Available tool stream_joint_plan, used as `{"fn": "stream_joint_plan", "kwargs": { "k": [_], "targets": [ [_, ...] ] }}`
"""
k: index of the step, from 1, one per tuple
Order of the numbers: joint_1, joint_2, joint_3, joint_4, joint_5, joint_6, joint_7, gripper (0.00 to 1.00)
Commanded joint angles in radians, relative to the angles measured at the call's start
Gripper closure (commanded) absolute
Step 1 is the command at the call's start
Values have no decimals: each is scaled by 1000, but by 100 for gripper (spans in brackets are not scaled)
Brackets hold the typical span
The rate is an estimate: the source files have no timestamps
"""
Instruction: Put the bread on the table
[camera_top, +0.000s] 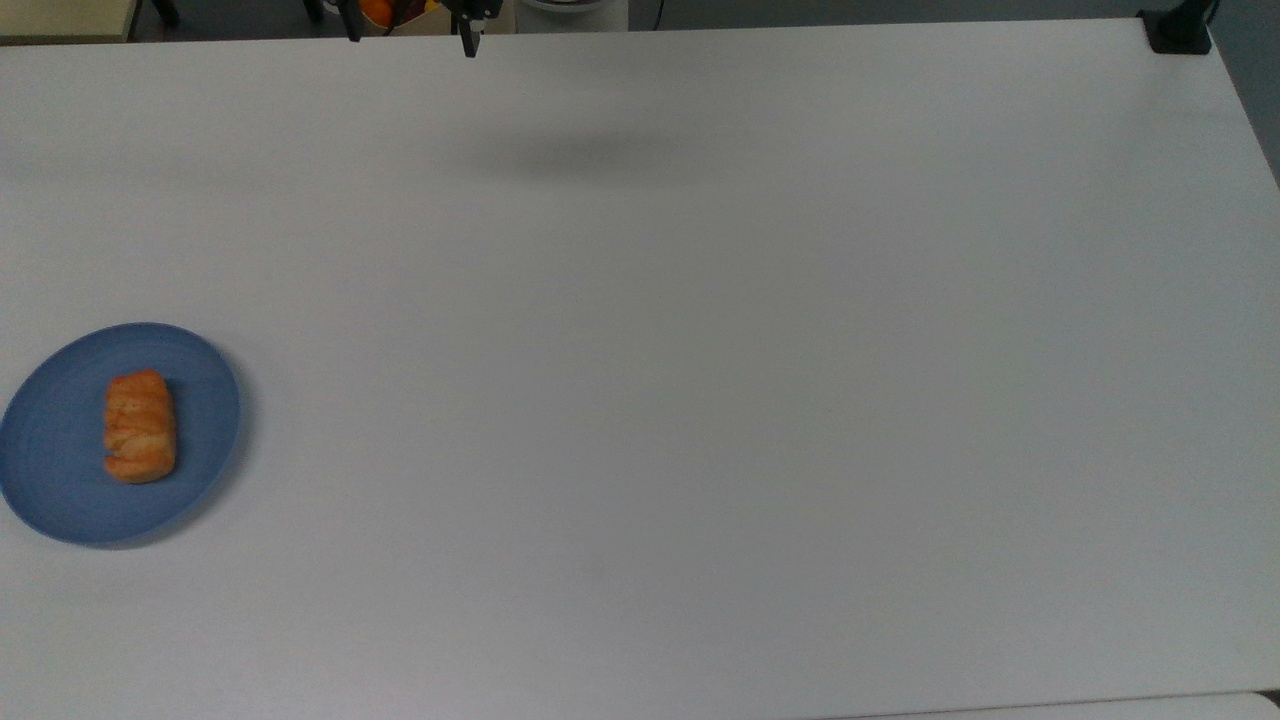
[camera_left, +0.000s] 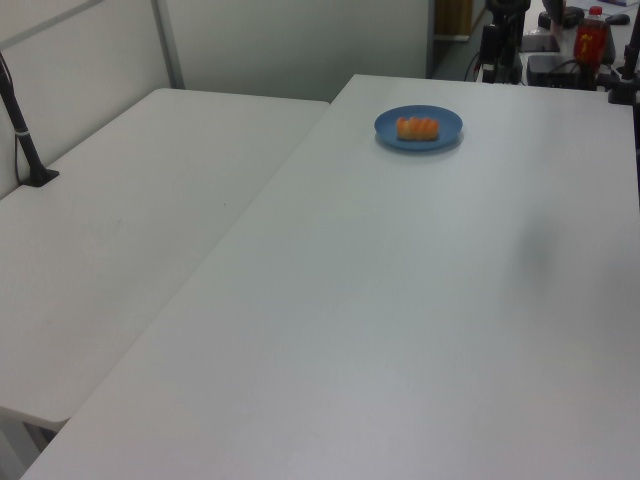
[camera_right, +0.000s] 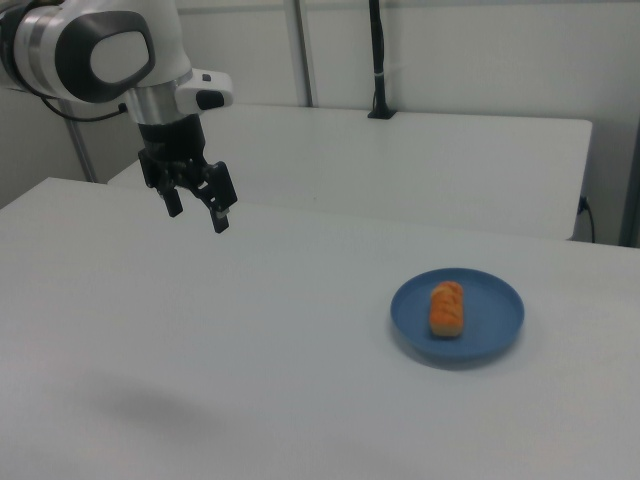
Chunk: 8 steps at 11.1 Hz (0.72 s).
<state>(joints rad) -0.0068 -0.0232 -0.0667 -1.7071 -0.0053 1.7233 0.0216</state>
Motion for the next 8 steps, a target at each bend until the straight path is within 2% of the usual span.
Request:
{"fn": "stream_joint_plan", "kwargs": {
  "k": [1,4,8],
  "targets": [
    [5,9,-5,56,19,-58,11,0],
    [8,6,-2,55,21,-70,11,0],
    [-4,14,-31,55,18,-36,6,0]
  ]
}}
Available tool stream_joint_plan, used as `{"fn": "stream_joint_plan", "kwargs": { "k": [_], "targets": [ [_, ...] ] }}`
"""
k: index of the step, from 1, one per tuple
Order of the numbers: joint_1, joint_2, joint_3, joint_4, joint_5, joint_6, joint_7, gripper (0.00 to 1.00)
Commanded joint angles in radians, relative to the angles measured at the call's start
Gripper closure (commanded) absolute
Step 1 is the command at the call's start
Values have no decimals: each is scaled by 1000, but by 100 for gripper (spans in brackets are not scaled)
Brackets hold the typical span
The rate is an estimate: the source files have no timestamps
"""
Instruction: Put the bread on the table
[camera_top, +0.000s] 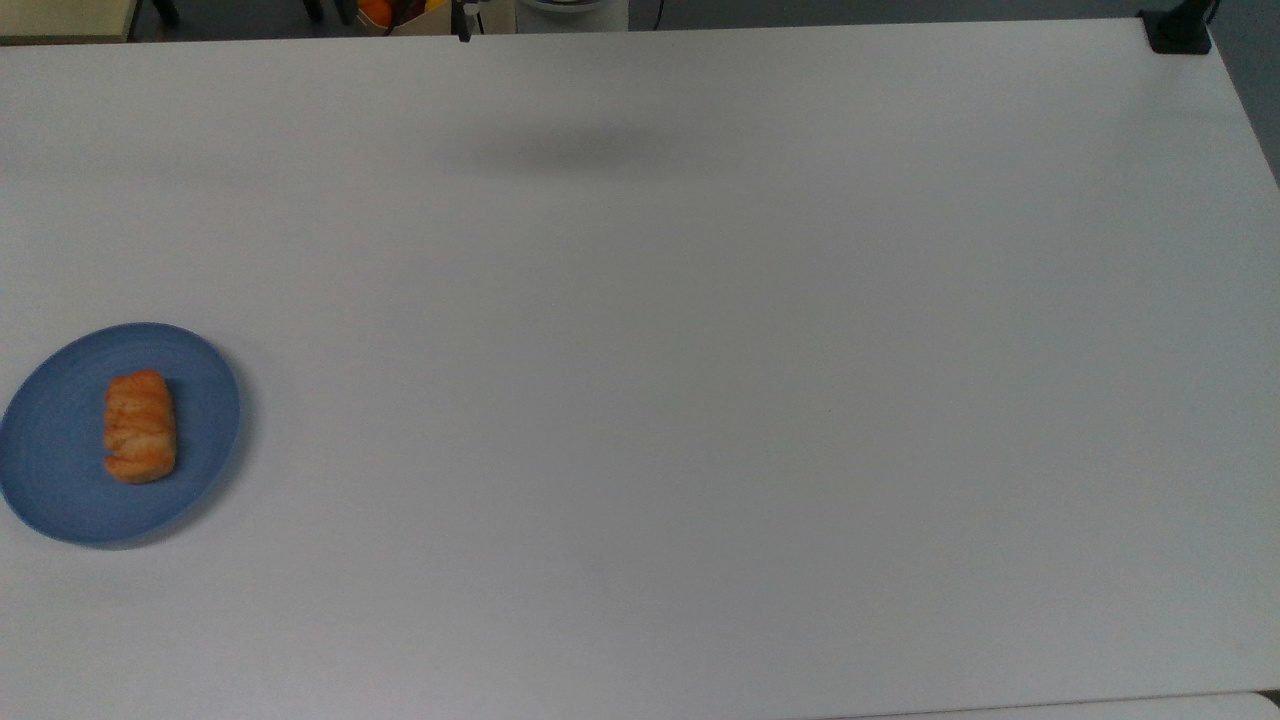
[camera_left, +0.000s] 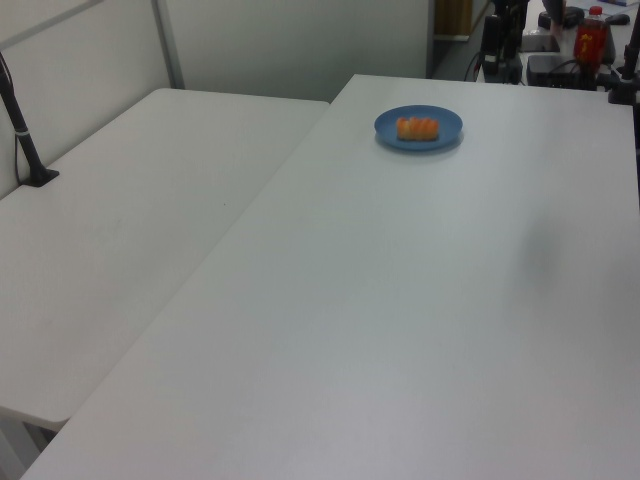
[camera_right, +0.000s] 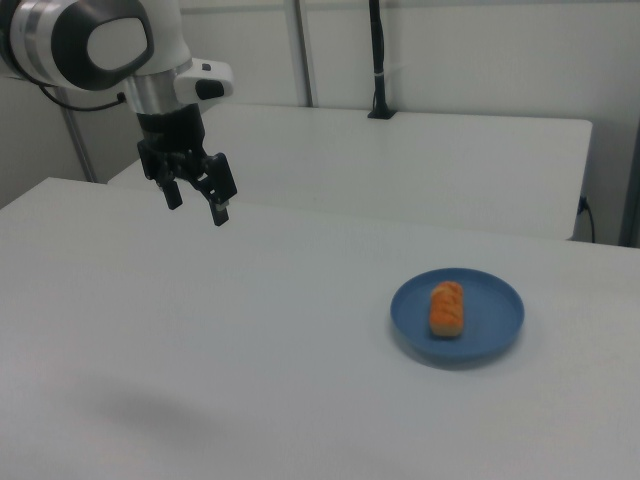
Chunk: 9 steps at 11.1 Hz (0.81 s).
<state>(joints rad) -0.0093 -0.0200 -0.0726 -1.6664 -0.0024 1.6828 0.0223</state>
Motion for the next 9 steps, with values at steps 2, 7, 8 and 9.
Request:
{"fn": "stream_joint_plan", "kwargs": {
  "k": [2,7,8,9],
  "targets": [
    [-3,17,-52,14,15,60,7,0],
    [-1,18,-42,14,18,28,10,0],
    [3,20,-49,14,18,29,10,0],
    [8,18,-55,16,18,31,8,0]
  ]
}}
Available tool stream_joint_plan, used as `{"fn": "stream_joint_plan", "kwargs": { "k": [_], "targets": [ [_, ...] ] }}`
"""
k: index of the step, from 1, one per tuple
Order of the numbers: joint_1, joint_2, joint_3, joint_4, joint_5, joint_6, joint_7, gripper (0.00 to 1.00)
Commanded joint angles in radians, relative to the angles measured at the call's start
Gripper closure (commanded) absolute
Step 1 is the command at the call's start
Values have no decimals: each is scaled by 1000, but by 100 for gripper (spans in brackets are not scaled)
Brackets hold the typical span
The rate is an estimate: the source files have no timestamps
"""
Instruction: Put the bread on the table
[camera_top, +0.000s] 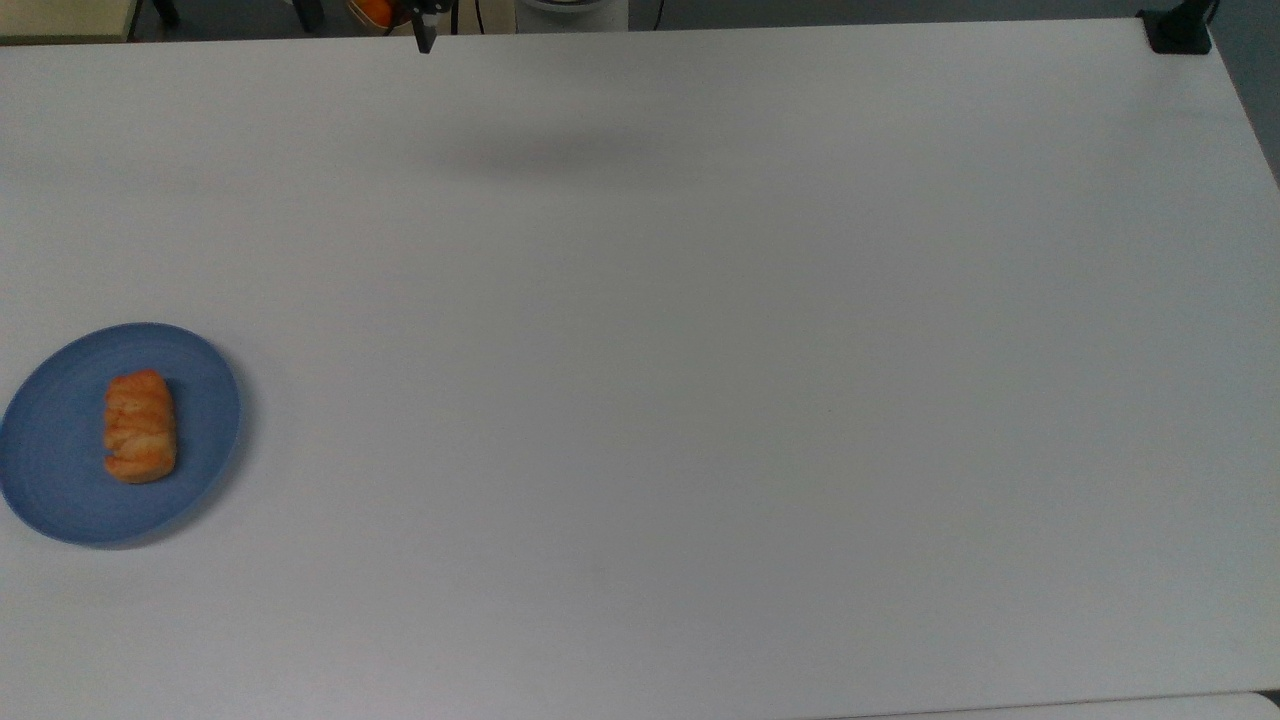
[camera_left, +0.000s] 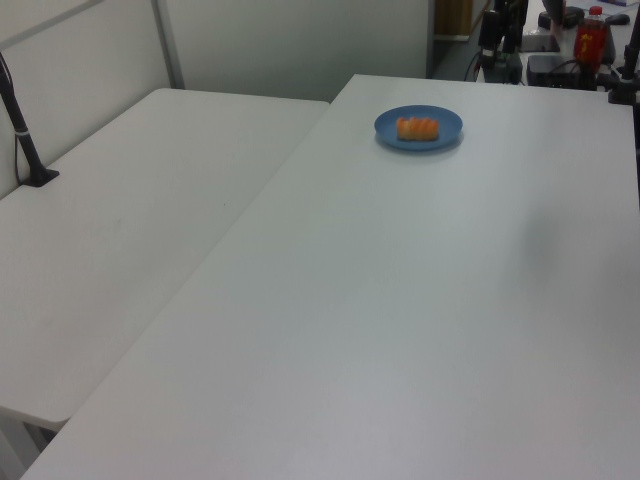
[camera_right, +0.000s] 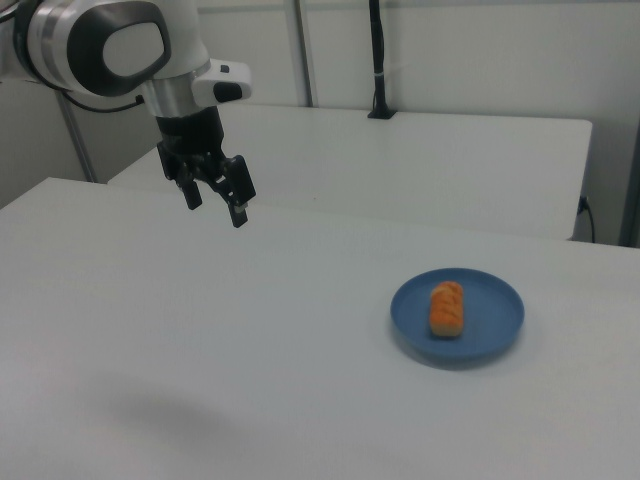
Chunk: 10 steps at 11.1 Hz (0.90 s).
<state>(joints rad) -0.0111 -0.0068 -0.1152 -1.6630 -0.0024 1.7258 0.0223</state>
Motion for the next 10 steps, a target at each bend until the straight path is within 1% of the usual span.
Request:
{"fn": "stream_joint_plan", "kwargs": {
  "k": [1,3,4,5,7,8,9,10],
  "targets": [
    [3,4,-11,11,18,-12,8,0],
    [2,5,-11,11,21,-15,8,0],
    [-1,13,-9,26,31,-14,8,0],
    [-4,33,-11,41,45,-5,8,0],
    [-4,62,-9,45,48,8,-14,0],
    [-1,98,-9,67,47,61,-92,0],
    [-6,114,-17,69,45,75,-152,0],
    [-29,132,-43,71,51,104,-185,0]
  ]
}}
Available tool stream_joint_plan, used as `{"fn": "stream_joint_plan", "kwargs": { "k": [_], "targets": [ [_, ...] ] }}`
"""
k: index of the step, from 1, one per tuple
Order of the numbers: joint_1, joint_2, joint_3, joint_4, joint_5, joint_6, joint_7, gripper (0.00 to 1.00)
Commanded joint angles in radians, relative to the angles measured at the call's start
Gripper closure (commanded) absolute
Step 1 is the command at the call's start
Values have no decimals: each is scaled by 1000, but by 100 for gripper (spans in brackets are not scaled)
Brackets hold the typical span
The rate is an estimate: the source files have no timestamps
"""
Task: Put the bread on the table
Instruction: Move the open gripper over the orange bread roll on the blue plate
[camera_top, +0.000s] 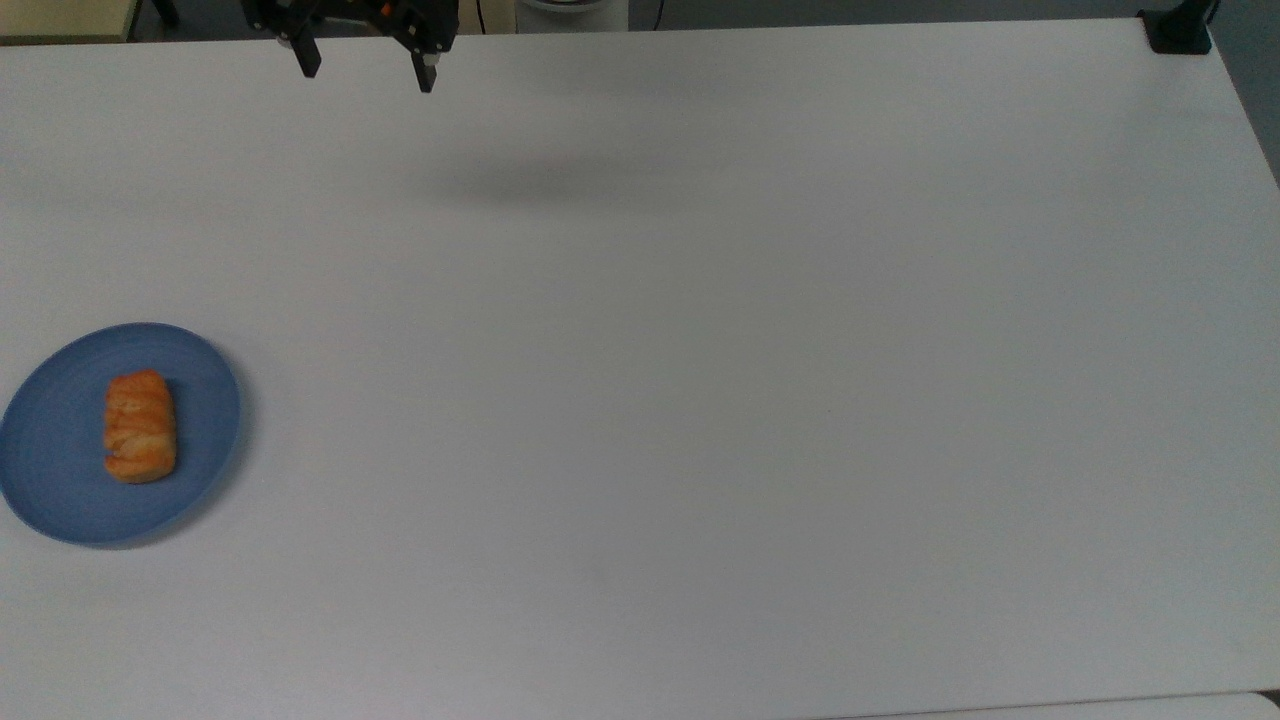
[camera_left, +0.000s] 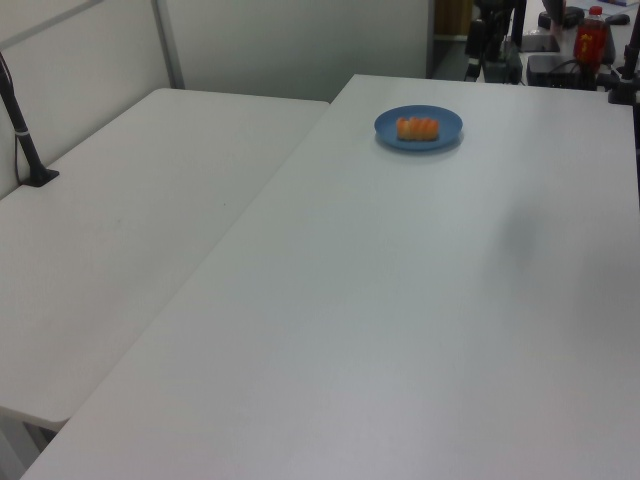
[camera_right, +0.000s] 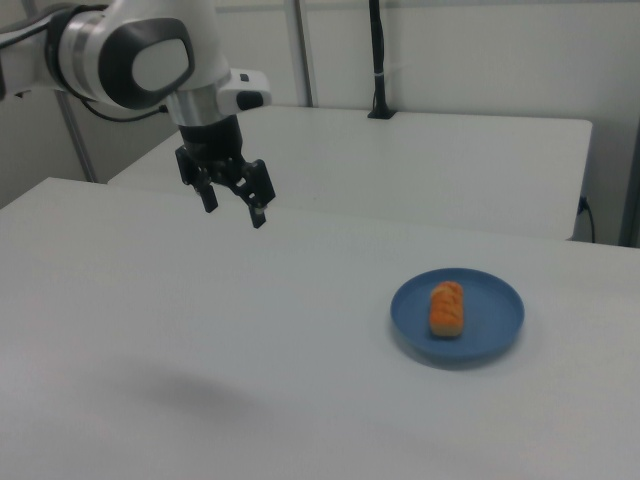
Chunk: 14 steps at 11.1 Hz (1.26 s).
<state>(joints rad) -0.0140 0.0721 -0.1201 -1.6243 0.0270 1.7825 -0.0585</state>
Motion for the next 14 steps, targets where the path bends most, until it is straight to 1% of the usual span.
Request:
{"fn": "stream_joint_plan", "kwargs": {
  "k": [1,3,4,5,6,8,9,10,11,13,14],
  "targets": [
    [-30,90,-65,32,21,125,-142,0],
    [-32,184,-160,34,36,358,-194,0],
    [-41,233,-199,37,69,455,-231,0],
    [-70,289,-207,76,114,506,-278,0],
    [-102,349,-207,125,143,514,-312,0],
    [-145,469,-205,237,169,518,-340,0],
    [-155,517,-204,254,194,576,-340,0],
    [-162,561,-200,254,209,674,-342,0],
    [-167,606,-194,256,209,751,-343,0],
    [-164,662,-182,257,211,825,-360,0],
    [-165,676,-164,261,211,831,-359,0]
  ]
}}
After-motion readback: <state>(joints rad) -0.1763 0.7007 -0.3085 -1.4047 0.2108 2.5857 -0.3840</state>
